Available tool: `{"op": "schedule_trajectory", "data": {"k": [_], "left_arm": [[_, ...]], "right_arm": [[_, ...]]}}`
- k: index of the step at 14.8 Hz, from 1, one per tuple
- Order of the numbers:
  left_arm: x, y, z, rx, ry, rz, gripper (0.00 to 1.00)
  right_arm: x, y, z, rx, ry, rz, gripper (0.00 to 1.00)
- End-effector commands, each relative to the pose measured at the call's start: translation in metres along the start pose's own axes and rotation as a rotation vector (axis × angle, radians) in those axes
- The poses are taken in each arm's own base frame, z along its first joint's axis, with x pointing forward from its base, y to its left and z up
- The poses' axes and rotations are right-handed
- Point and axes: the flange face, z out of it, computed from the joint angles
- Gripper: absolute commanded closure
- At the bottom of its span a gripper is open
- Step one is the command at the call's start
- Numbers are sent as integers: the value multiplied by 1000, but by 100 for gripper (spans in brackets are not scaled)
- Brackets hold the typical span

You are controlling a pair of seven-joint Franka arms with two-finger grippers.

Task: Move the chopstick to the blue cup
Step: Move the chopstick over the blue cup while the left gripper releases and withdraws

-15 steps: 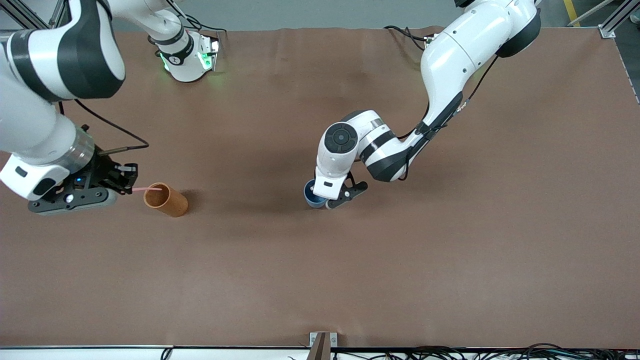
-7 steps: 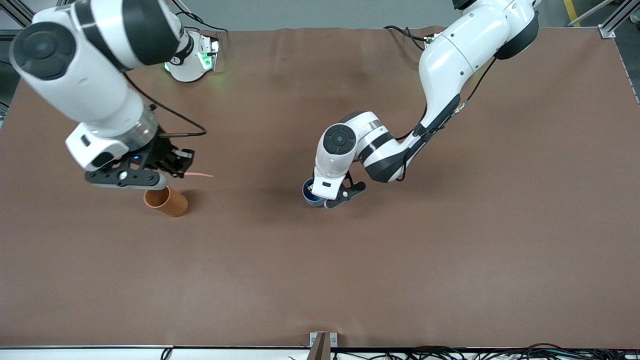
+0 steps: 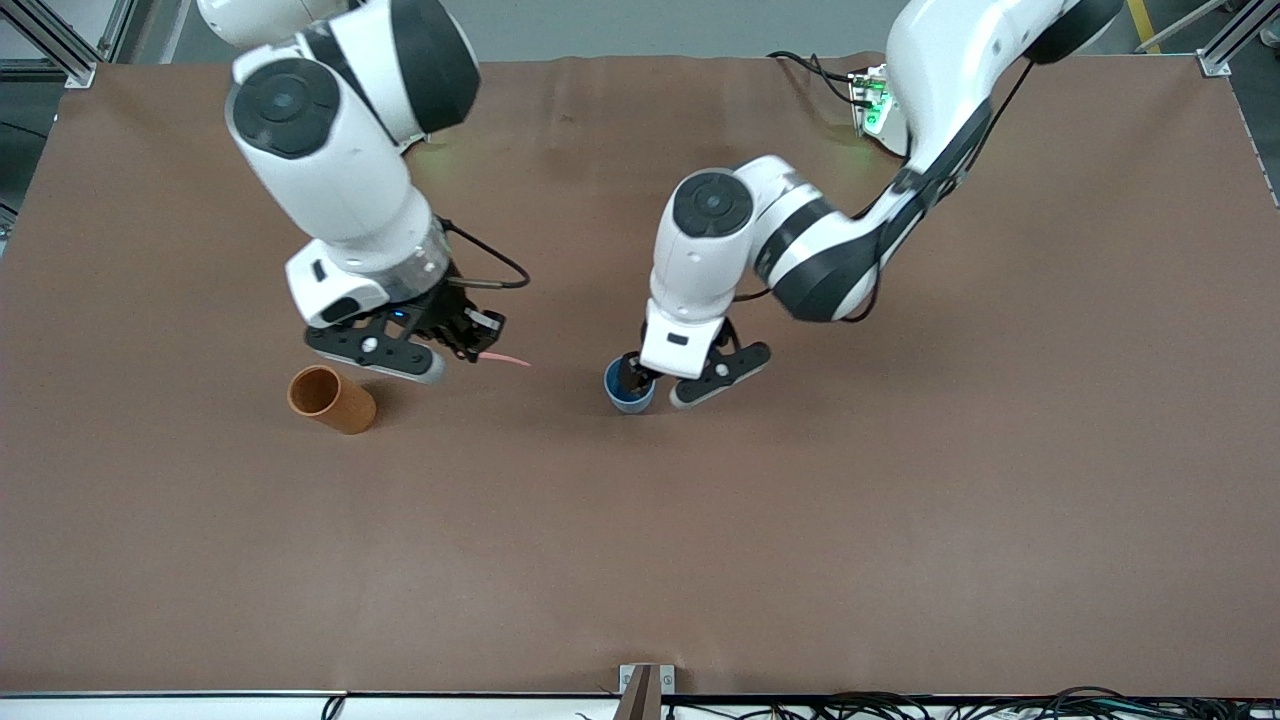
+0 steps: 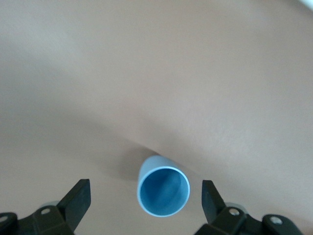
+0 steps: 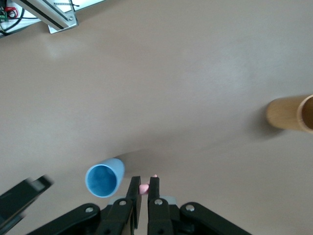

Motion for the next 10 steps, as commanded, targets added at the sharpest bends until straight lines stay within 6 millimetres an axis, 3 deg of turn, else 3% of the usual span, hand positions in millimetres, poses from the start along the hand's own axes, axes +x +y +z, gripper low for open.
{"op": "schedule_trajectory", "data": {"k": [1, 3, 6, 10], "left_arm": [[52, -35, -50, -1, -7, 33, 0], [94, -69, -89, -4, -47, 109, 0], [150, -127, -132, 7, -81, 217, 0], [193, -194, -183, 33, -90, 380, 0]], "right_arm": [[-12, -28, 12, 34, 15, 88, 97], [-29, -51, 25, 48, 24, 140, 98], [-41, -69, 41, 59, 32, 169, 98], [-51, -84, 64, 59, 26, 178, 98]]}}
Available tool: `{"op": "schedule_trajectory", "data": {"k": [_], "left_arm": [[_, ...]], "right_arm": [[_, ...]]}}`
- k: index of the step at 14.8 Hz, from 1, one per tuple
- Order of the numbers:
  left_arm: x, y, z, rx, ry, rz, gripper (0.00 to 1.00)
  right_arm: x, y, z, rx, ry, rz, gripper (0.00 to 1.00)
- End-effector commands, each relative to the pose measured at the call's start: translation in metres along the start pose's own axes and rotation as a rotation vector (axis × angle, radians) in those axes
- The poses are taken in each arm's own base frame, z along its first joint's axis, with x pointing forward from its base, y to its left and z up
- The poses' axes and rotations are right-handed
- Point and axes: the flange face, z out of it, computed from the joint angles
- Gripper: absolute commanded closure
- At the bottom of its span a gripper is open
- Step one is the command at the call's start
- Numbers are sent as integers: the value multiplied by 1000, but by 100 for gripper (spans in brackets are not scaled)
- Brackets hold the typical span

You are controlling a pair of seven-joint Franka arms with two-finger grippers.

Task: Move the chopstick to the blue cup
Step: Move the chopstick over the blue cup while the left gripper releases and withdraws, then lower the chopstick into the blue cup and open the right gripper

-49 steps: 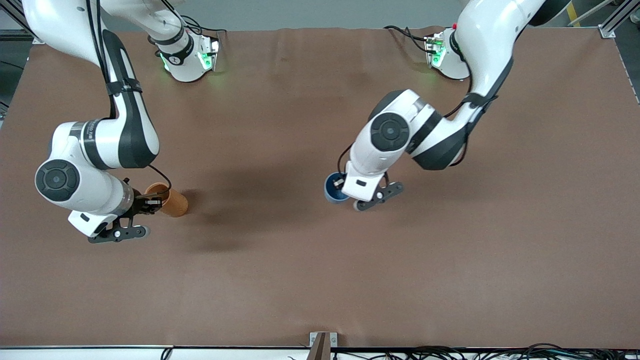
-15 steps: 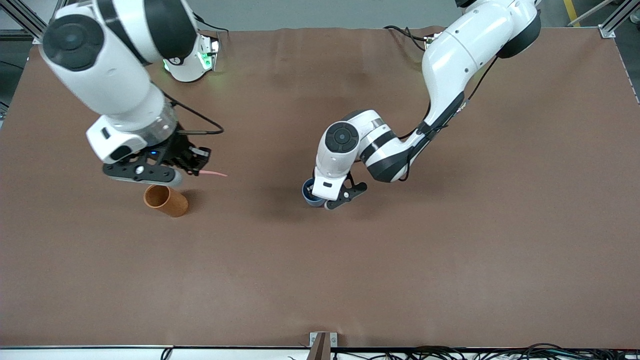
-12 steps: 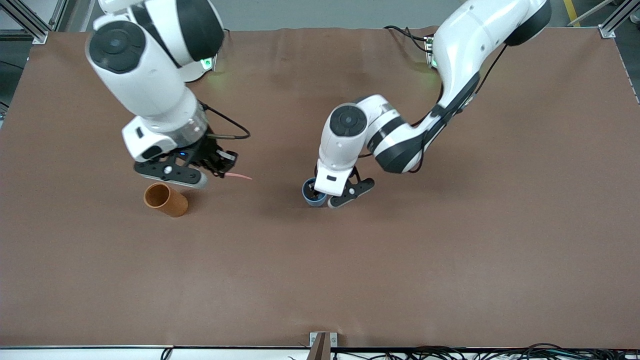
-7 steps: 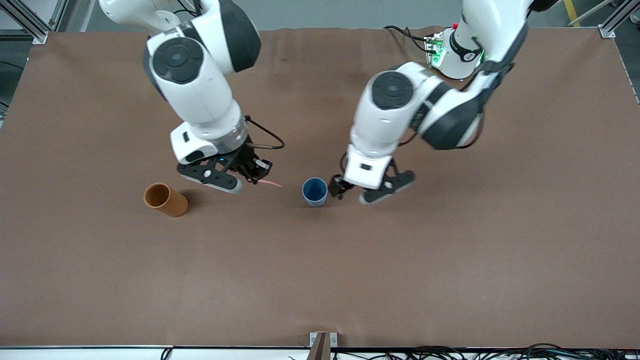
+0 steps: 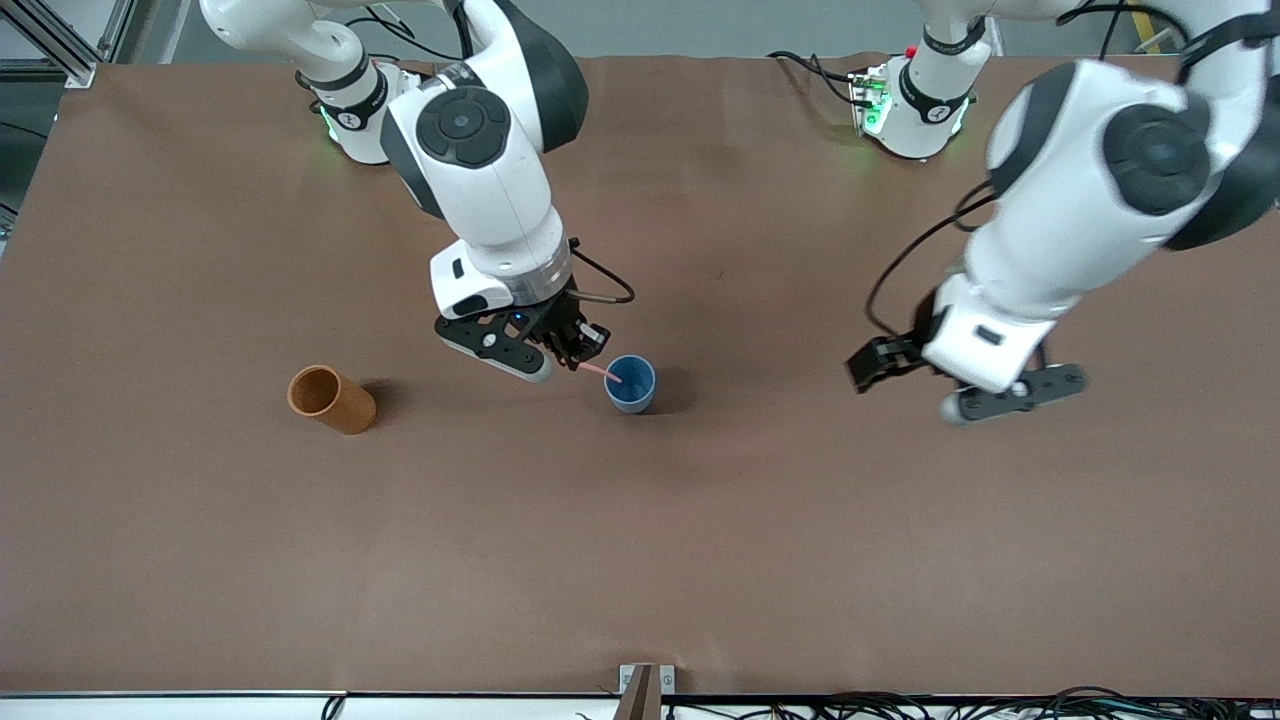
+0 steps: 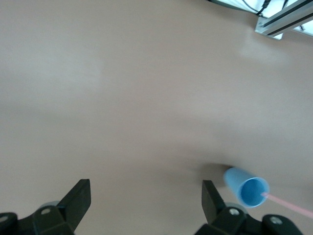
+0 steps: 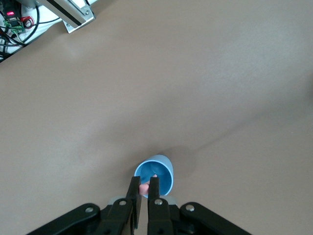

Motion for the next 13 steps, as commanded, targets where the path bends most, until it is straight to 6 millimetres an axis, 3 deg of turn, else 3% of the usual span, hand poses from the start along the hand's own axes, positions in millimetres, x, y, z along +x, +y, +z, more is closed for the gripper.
{"op": "schedule_trajectory", "data": {"k": [1, 3, 7, 9, 13], "left_arm": [[-6, -46, -33, 7, -34, 131, 0], [-11, -80, -58, 21, -29, 222, 0], [-33, -122, -110, 37, -16, 302, 0], [-38, -124, -118, 35, -11, 297, 0], [-36, -125, -114, 44, -18, 309, 0]], "right_arm": [[-7, -9, 11, 1, -12, 14, 98], [-13, -12, 18, -7, -16, 7, 98], [-24, -18, 49, -36, -25, -8, 97], [-30, -22, 63, -39, -24, -16, 97], [-31, -24, 81, -44, -21, -19, 92]]}}
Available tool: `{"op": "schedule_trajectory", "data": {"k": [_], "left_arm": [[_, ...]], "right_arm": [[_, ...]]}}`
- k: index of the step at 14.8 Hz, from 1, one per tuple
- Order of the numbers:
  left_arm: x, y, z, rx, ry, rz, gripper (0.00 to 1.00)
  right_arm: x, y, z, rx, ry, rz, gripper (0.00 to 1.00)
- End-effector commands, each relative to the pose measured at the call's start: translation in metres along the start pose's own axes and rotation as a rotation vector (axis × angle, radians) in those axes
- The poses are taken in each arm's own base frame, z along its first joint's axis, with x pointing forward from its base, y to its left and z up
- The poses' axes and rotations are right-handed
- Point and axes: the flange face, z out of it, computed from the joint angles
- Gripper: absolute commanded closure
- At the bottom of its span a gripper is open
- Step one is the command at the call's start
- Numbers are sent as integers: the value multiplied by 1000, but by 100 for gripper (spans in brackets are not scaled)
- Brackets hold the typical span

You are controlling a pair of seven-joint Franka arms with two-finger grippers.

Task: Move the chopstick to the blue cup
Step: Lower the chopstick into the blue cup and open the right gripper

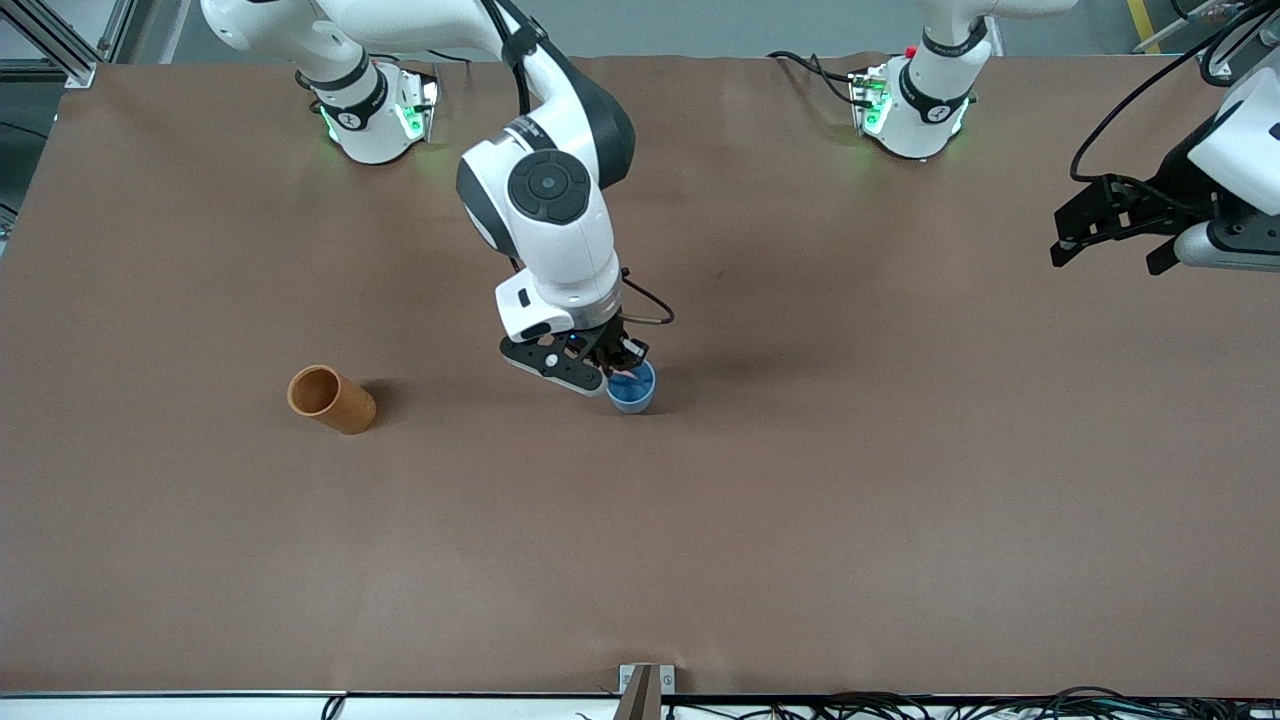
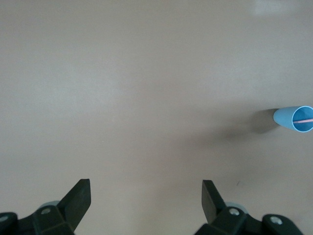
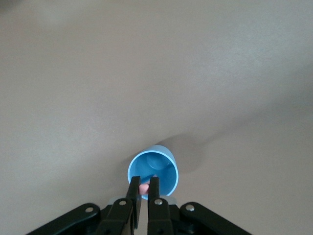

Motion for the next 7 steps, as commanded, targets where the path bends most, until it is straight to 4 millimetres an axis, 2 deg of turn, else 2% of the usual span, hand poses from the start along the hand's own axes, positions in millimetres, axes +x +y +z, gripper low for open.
{"op": "schedule_trajectory", "data": {"k": [1, 3, 4, 5, 7], "left_arm": [[0, -1, 5, 24, -8, 25, 0], [-2, 3, 4, 33, -10, 43, 0], [-3, 5, 4, 33, -10, 46, 0], [-2, 3, 5, 27, -10, 42, 0], [-1, -1, 4, 20, -10, 34, 0]], "right_arm": [[1, -4, 3, 12, 1, 16, 92], [1, -4, 3, 12, 1, 16, 84], [1, -4, 3, 12, 1, 14, 63], [1, -4, 4, 10, 0, 14, 49], [1, -4, 5, 7, 0, 7, 0]]}}
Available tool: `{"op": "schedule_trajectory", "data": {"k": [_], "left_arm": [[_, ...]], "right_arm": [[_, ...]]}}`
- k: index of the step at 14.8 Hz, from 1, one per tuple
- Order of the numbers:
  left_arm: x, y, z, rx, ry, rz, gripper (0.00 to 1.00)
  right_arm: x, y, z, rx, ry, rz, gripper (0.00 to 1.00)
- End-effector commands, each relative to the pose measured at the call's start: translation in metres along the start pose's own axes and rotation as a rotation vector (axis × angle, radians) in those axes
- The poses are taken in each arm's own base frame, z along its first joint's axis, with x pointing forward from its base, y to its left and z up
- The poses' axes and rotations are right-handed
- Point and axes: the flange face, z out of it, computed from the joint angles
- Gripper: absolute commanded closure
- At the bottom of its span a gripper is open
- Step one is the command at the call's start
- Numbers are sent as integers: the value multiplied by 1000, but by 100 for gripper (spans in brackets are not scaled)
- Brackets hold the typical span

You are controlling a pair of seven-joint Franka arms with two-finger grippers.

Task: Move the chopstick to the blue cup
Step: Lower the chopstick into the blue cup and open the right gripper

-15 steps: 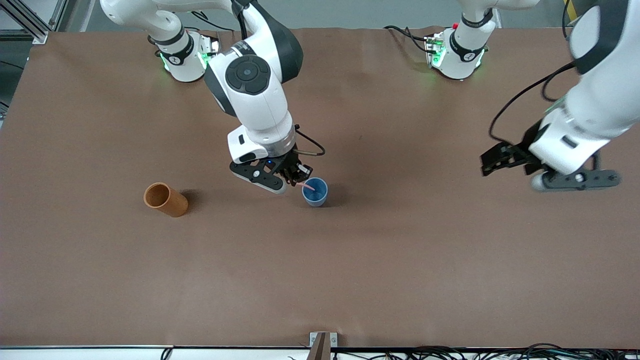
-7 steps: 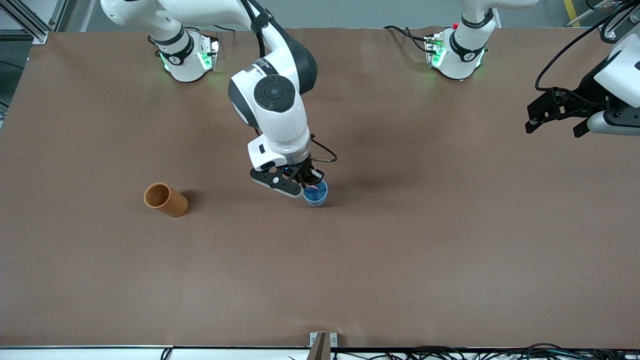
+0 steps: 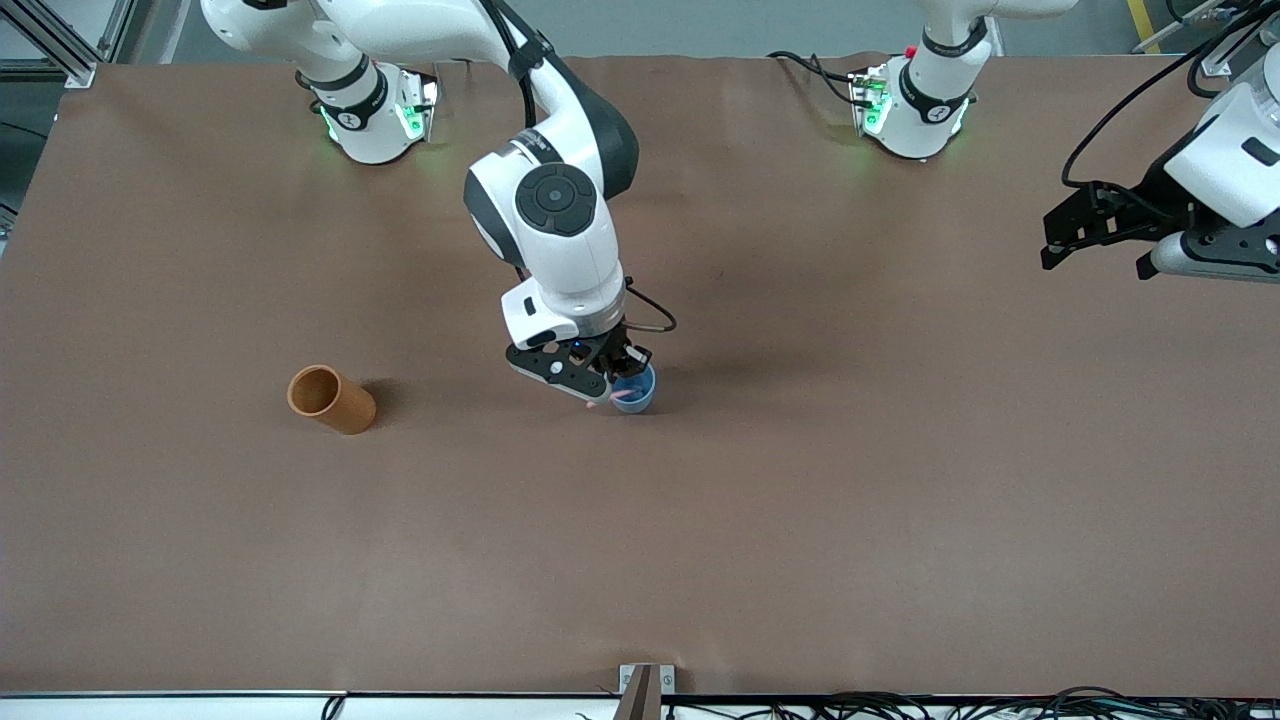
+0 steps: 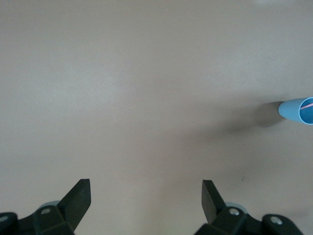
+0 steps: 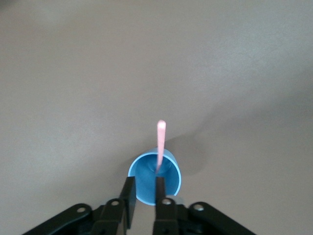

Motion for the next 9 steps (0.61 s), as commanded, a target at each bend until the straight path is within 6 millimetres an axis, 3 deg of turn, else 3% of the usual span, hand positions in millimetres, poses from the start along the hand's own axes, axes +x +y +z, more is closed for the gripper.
{"op": "schedule_trajectory", "data": {"k": [1, 4, 6, 9], "left_arm": [[-2, -4, -3, 8, 4, 9, 0], [-2, -3, -3, 8, 4, 10, 0], [-2, -3, -2, 8, 2, 10, 0], [-2, -3, -2, 8, 2, 10, 0]], "right_arm": [[0, -4, -7, 13, 0, 5, 0], [23, 10, -50, 32, 8, 35, 0], [54, 36, -86, 44, 7, 32, 0], [85, 75, -140, 41, 4, -9, 0]]}}
